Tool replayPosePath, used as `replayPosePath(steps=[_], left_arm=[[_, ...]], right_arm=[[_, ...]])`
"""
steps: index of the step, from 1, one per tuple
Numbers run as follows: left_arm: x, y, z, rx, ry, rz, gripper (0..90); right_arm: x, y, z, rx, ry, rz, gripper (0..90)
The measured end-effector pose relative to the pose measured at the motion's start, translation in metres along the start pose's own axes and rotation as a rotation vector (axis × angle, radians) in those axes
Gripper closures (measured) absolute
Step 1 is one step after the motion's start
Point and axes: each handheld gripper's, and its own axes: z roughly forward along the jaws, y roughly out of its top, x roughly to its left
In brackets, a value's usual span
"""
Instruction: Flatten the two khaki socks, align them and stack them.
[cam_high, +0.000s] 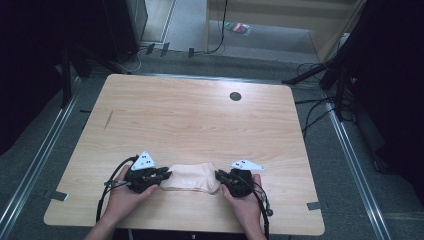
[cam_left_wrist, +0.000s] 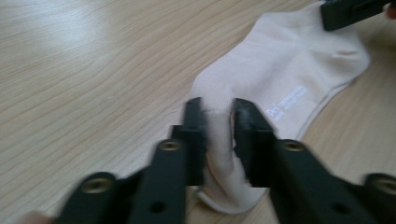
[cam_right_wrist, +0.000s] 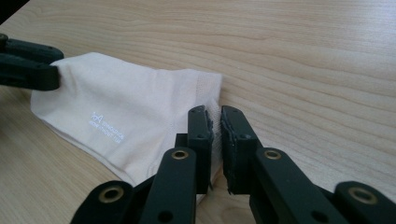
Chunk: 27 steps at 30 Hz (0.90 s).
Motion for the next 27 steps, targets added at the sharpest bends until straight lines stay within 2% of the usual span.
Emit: replayPosePath(steps=[4, 7, 11, 13, 14, 15, 16, 17, 19, 21, 24, 26, 27], left_arm=[[-0.002, 0.004, -0.018, -0.027, -0.003, 0.025, 89.2], [0.001, 0.002, -0.031, -0.030, 0.045, 0.032, 89.9], [0.010, -0.003, -0.037, -0.017, 0.087, 0.032, 90.0], [0.012, -0.003, -0.032, -0.006, 0.047, 0.004, 90.0], [0.009, -0.003, -0.027, 0.007, 0.045, 0.021, 90.0], [0.005, -0.004, -0.024, 0.012, 0.068, 0.047, 90.0], [0.002, -0.003, -0.021, 0.014, 0.071, 0.060, 89.8], [0.000, -0.003, -0.018, 0.011, 0.059, 0.059, 89.5], [-0.002, -0.002, -0.016, -0.002, 0.068, 0.061, 88.1], [-0.002, -0.001, -0.014, -0.018, 0.027, 0.044, 86.3], [-0.006, -0.001, -0.011, -0.009, 0.031, 0.072, 88.0], [-0.007, 0.000, -0.013, -0.009, 0.023, 0.068, 88.4], [-0.007, 0.001, -0.014, -0.002, 0.014, 0.069, 88.5]], right_arm=[[0.005, 0.003, -0.005, -0.021, 0.019, -0.010, 85.3], [0.012, 0.005, -0.010, -0.026, -0.001, -0.037, 86.6], [0.013, 0.007, -0.017, -0.021, -0.034, -0.041, 87.8], [0.011, 0.007, -0.017, -0.020, -0.044, -0.029, 87.6], [0.011, 0.007, -0.015, -0.008, -0.031, -0.022, 87.5], [0.010, 0.006, -0.012, 0.003, -0.013, -0.018, 87.3], [0.010, 0.004, -0.010, 0.002, -0.009, -0.022, 87.1], [0.011, 0.003, -0.007, 0.006, -0.009, -0.028, 86.8], [0.011, 0.000, -0.003, 0.010, 0.003, -0.027, 86.3], [0.011, 0.000, -0.002, -0.001, -0.003, -0.033, 86.2], [0.010, 0.001, -0.004, -0.022, 0.002, -0.023, 86.3], [0.010, 0.002, -0.008, -0.038, 0.018, -0.006, 86.2], [0.010, 0.003, -0.009, -0.040, 0.015, -0.017, 86.3]])
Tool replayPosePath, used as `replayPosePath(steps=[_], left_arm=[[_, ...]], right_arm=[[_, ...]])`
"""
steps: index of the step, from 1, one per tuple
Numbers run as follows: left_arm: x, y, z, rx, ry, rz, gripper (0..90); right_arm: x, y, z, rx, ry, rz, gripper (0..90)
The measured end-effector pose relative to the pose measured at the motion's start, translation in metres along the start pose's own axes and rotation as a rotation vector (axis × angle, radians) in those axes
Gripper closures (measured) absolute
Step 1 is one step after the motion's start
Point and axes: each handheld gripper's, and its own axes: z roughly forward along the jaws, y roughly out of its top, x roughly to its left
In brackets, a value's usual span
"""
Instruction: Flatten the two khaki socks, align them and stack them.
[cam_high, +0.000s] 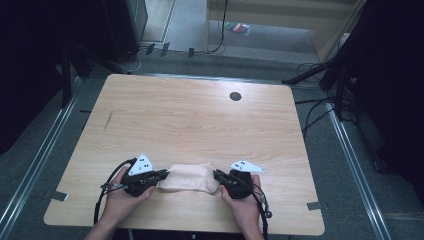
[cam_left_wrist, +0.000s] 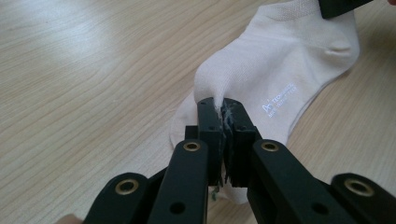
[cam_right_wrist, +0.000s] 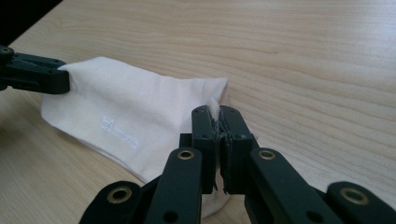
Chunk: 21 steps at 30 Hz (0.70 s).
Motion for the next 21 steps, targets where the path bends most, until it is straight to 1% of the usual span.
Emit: replayPosePath(steps=[2, 3, 5, 7, 8, 9, 10, 11, 12, 13, 14, 15, 16, 17, 18, 19, 20, 21], left_arm=[[-0.001, 0.000, 0.001, 0.013, 0.007, -0.001, 88.6], [-0.001, -0.001, 0.002, 0.032, 0.008, 0.008, 88.7], [-0.002, -0.003, 0.006, 0.061, 0.022, 0.029, 88.7], [-0.003, -0.004, 0.010, 0.081, 0.026, 0.031, 87.8], [-0.003, -0.004, 0.011, 0.089, 0.028, 0.035, 85.6], [-0.003, -0.004, 0.010, 0.080, 0.047, 0.031, 78.0], [-0.002, -0.004, 0.008, 0.059, 0.042, 0.018, 71.2], [0.000, -0.003, 0.004, 0.025, 0.028, -0.003, 67.5], [0.002, -0.002, 0.000, -0.016, 0.020, -0.032, 63.7], [0.004, -0.001, -0.005, -0.050, 0.010, -0.054, 60.7], [0.006, 0.000, -0.009, -0.087, -0.010, -0.075, 62.7], [0.008, 0.000, -0.012, -0.115, -0.030, -0.095, 67.4], [0.009, 0.000, -0.013, -0.127, -0.059, -0.111, 73.0], [0.009, -0.001, -0.012, -0.123, -0.086, -0.114, 78.7], [0.008, -0.001, -0.008, -0.104, -0.096, -0.109, 82.9], [0.006, -0.003, -0.003, -0.073, -0.076, -0.100, 84.9], [0.005, -0.005, 0.003, -0.042, -0.050, -0.093, 86.0], [0.005, -0.007, 0.008, -0.016, -0.030, -0.096, 86.6]], right_arm=[[0.000, 0.001, 0.000, 0.007, -0.004, -0.008, 86.2], [-0.001, 0.000, 0.001, 0.014, -0.010, -0.012, 86.2], [-0.005, -0.003, 0.006, 0.033, -0.019, 0.002, 86.2], [-0.007, -0.005, 0.009, 0.038, -0.023, 0.004, 85.7], [-0.008, -0.006, 0.011, 0.038, -0.025, 0.004, 84.5], [-0.008, -0.006, 0.011, 0.036, -0.028, -0.001, 80.8], [-0.008, -0.006, 0.012, 0.024, -0.034, -0.008, 72.8], [-0.008, -0.006, 0.011, 0.002, -0.041, -0.011, 66.5], [-0.009, -0.006, 0.009, -0.029, -0.035, -0.015, 63.5], [-0.009, -0.005, 0.006, -0.054, -0.030, -0.011, 63.1], [-0.009, -0.004, 0.002, -0.081, -0.026, -0.005, 66.3], [-0.008, -0.002, -0.002, -0.097, -0.016, 0.000, 70.3], [-0.006, -0.001, -0.005, -0.106, 0.001, -0.001, 74.2], [-0.004, -0.001, -0.006, -0.105, 0.021, -0.011, 78.9], [-0.001, -0.001, -0.005, -0.080, 0.030, -0.017, 82.2], [0.001, -0.002, -0.002, -0.059, 0.039, -0.031, 84.2], [0.003, -0.003, 0.002, -0.034, 0.038, -0.041, 85.3], [0.004, -0.006, 0.007, -0.016, 0.029, -0.052, 85.8]])
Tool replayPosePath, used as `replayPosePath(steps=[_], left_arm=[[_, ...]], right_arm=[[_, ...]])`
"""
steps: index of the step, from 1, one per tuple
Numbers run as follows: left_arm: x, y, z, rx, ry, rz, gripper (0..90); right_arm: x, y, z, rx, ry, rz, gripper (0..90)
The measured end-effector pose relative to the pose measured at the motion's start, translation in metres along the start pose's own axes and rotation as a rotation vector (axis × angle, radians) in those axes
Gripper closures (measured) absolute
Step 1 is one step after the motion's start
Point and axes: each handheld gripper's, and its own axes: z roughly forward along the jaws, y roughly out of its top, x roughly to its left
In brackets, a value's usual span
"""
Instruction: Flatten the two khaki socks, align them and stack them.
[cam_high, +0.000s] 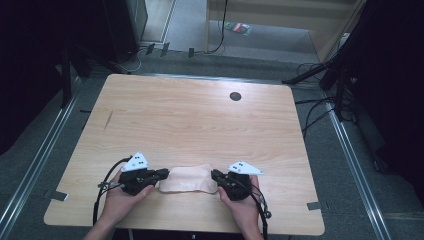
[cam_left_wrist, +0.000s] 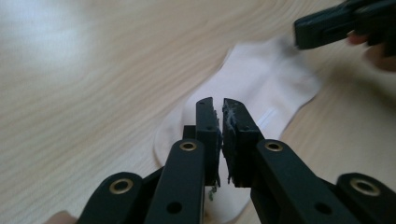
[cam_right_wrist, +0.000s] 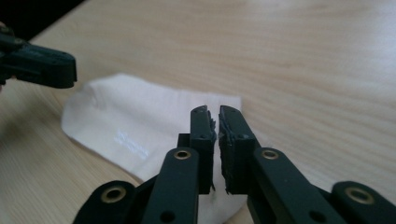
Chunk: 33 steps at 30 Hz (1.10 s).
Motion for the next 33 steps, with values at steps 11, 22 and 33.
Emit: replayPosePath(steps=[11, 22, 33], left_arm=[[0.010, -0.005, 0.000, -0.040, -0.031, -0.057, 74.5], [0.012, -0.004, 0.008, -0.003, 0.018, -0.108, 66.2], [-0.002, 0.008, -0.004, -0.023, 0.158, 0.025, 89.6]], right_arm=[[-0.007, -0.007, 0.014, 0.088, -0.055, -0.004, 85.7], [0.004, -0.001, 0.006, 0.011, 0.006, 0.013, 77.5], [-0.005, -0.003, 0.005, 0.011, -0.101, 0.003, 75.1]])
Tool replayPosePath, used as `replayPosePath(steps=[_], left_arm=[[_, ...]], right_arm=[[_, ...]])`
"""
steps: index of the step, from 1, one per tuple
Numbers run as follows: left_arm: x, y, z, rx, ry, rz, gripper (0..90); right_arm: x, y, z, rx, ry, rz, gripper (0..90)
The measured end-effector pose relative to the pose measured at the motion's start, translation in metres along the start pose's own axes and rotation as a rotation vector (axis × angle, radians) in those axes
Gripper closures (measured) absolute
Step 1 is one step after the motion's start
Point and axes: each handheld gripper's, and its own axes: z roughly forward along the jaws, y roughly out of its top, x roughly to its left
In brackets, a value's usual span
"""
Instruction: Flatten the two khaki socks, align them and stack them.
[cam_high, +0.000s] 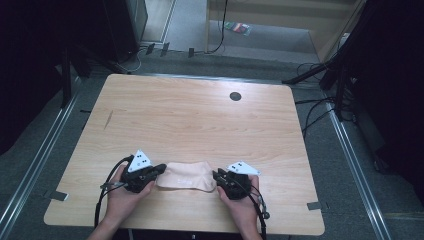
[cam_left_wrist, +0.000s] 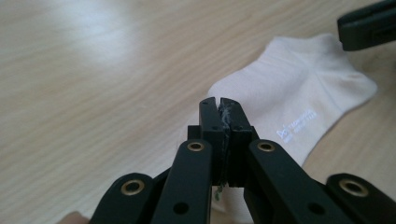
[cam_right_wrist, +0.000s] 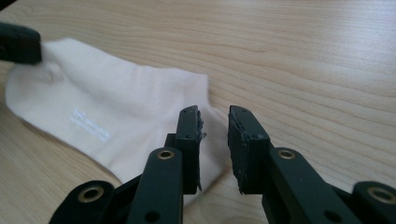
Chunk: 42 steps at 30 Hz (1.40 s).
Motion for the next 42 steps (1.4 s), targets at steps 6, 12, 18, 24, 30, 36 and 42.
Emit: replayPosePath(steps=[6, 12, 18, 24, 30, 36, 42], left_arm=[[0.002, -0.010, 0.014, 0.051, 0.012, -0.002, 88.8], [0.003, -0.013, 0.017, 0.039, 0.025, -0.006, 84.4], [0.011, -0.014, 0.008, -0.066, -0.021, -0.063, 57.4], [0.024, -0.012, -0.006, -0.166, -0.018, -0.158, 16.3], [0.042, -0.017, -0.017, -0.195, -0.017, -0.205, 0.0], [0.061, -0.026, -0.030, -0.226, 0.006, -0.245, 0.0], [0.072, -0.038, -0.041, -0.205, 0.049, -0.233, 0.0]], right_arm=[[0.000, -0.001, 0.000, -0.008, -0.003, 0.010, 75.8], [0.001, -0.001, 0.003, -0.004, 0.002, 0.002, 75.1], [-0.004, 0.001, -0.002, -0.047, 0.026, 0.020, 64.8], [-0.012, 0.006, -0.008, -0.120, 0.055, 0.014, 32.7], [-0.021, 0.013, -0.018, -0.132, 0.051, 0.035, 10.1], [-0.037, 0.015, -0.032, -0.138, 0.061, 0.054, 0.0], [-0.058, 0.012, -0.044, -0.151, 0.032, 0.102, 0.0]])
